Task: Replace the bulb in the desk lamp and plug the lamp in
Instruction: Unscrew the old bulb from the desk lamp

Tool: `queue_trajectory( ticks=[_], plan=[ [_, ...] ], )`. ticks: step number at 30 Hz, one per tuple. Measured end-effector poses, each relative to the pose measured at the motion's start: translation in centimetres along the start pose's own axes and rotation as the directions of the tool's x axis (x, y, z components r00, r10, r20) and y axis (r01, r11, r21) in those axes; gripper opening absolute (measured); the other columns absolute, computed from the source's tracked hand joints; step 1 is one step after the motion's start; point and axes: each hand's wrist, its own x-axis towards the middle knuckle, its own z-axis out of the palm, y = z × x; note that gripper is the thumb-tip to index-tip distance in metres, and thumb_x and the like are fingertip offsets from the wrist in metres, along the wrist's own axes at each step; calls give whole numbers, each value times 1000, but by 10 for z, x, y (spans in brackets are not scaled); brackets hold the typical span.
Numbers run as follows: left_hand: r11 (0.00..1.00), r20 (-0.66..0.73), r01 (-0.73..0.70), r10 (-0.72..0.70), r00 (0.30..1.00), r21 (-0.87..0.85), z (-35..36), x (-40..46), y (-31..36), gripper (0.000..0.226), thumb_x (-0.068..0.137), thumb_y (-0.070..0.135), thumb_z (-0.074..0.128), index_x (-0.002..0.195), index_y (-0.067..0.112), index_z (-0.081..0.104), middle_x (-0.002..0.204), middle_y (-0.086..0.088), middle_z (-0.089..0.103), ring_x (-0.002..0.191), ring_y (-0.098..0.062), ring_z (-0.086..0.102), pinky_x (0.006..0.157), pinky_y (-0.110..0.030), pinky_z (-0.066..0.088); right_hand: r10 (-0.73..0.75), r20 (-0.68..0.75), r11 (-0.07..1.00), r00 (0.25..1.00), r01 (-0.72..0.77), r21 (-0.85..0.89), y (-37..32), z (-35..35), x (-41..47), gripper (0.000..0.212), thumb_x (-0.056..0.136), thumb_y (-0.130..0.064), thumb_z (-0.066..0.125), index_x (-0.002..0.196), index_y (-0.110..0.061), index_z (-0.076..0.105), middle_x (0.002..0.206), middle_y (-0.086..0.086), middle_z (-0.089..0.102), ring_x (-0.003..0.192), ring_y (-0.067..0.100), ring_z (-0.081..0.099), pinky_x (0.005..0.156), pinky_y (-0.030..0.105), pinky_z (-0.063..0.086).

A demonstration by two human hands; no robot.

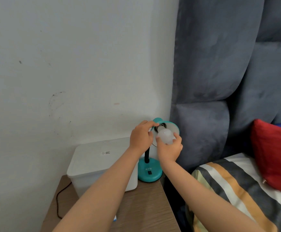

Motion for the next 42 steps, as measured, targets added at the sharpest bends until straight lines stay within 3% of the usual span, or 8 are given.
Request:
queue_trajectory(
  ticks=[3, 8, 14, 19, 24, 30, 36, 42],
  plan=[
    [1000, -5, -3, 3, 1000, 0, 0, -1, 1, 41, 82, -4, 51, 110, 23, 65, 101, -5, 64, 78, -24, 62, 70, -40, 54, 105, -19, 993, 994, -104, 51, -2, 4, 2, 70, 78, -29, 74, 136, -11, 40, 133, 15, 48, 115, 31, 54, 87, 35, 47],
    [1000, 0, 5, -5, 1000, -5, -1, -1, -2, 41, 81, -3, 51, 109, 24, 65, 102, -4, 64, 78, -23, 63, 70, -42, 54, -25, 10, 1000, 1000, 25, -10, 1, -3, 6, 56, 75, 12, 59, 120, -22, 58, 118, 4, 35, 101, 25, 53, 71, 20, 43],
    [1000, -5, 7, -7, 1000, -8, 1, -3, 1, 39, 83, -2, 52, 110, 23, 65, 102, -3, 64, 79, -23, 63, 69, -39, 54, 114, -12, 990, 993, -113, 89, -4, 4, 4, 70, 80, -37, 71, 139, -16, 39, 134, 12, 48, 109, 28, 58, 87, 32, 49],
    [999, -8, 18, -18, 1000, -31, -1, -3, -1, 39, 83, -2, 52, 108, 24, 65, 102, -3, 64, 78, -23, 63, 71, -42, 55, -31, 32, 999, 999, 30, 16, 0, 1, 4, 56, 78, 1, 69, 126, -24, 56, 130, 9, 39, 107, 24, 53, 86, 29, 48],
    [999, -16, 29, -30, 999, -34, 1, -4, 0, 40, 82, -2, 52, 107, 25, 66, 102, -2, 64, 77, -23, 63, 71, -42, 54, 74, -15, 993, 997, -73, 91, -3, 2, 2, 72, 81, -25, 72, 142, -17, 36, 136, 11, 42, 116, 25, 51, 84, 28, 41],
    [999, -16, 27, -27, 999, -35, 1, -4, -1, 40, 82, -2, 52, 108, 25, 66, 102, -2, 64, 79, -21, 63, 73, -42, 55, -12, 24, 996, 1000, 10, 89, 4, 2, 5, 54, 73, 3, 70, 119, -25, 60, 127, 13, 51, 104, 24, 58, 88, 37, 54],
    [999, -21, 32, -33, 999, -32, 1, -5, 1, 39, 82, -1, 53, 108, 25, 66, 101, -1, 64, 78, -22, 63, 71, -42, 55, 145, -45, 983, 988, -139, 121, -3, 4, 4, 69, 79, -37, 72, 136, -12, 41, 132, 12, 51, 113, 30, 57, 88, 33, 47],
    [999, -27, 43, -44, 999, -34, 0, -5, 0, 39, 83, -1, 53, 107, 26, 66, 102, -1, 64, 77, -22, 63, 71, -42, 54, -24, 22, 997, 999, 22, 80, 1, -1, 3, 58, 75, 5, 71, 126, -19, 58, 126, 13, 48, 102, 24, 57, 88, 32, 52]
  ],
)
